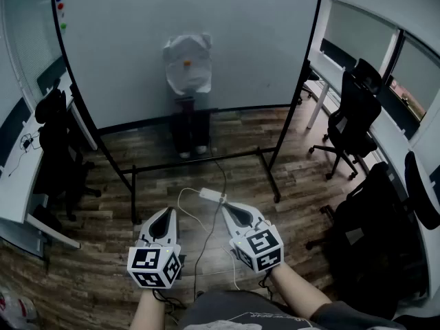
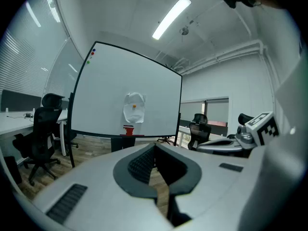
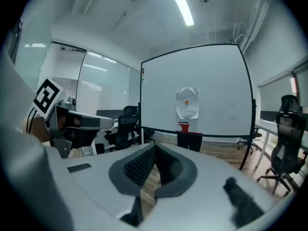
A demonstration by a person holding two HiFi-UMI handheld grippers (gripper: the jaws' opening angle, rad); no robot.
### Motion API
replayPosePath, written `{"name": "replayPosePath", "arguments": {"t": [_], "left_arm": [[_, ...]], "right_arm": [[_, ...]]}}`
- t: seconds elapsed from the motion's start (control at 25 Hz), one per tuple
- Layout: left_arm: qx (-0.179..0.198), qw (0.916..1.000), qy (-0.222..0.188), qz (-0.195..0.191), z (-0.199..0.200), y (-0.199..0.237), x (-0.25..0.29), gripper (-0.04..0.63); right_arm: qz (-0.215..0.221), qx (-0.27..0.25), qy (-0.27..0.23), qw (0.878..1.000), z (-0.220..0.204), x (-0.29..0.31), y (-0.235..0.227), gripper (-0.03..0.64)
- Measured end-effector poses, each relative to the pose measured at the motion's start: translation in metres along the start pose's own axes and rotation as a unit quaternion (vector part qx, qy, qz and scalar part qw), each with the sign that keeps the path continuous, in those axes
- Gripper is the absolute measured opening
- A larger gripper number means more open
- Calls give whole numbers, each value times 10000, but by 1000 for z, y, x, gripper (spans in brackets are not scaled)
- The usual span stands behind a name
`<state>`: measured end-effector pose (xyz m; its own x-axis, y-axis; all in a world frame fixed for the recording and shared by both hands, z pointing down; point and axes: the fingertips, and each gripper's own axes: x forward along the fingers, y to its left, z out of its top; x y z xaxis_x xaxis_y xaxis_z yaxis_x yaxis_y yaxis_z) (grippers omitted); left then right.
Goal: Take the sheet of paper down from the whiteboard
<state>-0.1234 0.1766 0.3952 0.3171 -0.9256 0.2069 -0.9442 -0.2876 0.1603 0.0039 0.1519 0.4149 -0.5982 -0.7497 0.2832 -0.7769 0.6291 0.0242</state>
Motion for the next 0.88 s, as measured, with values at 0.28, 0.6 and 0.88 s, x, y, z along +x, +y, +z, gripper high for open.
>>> {"name": "replayPosePath", "arguments": {"t": [0.28, 0.6, 0.88], "left_arm": [[-18, 9999, 122, -12, -7, 10, 1, 14], [-91, 9989, 432, -157, -32, 8, -9, 14], [-209, 9978, 582, -221, -46, 34, -24, 14]], "right_arm": [[66, 93, 138, 9998, -12, 9, 8, 23], [-50, 354, 280, 9990, -24, 5, 13, 21], [-208, 466, 360, 9980, -34, 16, 27, 23]]}}
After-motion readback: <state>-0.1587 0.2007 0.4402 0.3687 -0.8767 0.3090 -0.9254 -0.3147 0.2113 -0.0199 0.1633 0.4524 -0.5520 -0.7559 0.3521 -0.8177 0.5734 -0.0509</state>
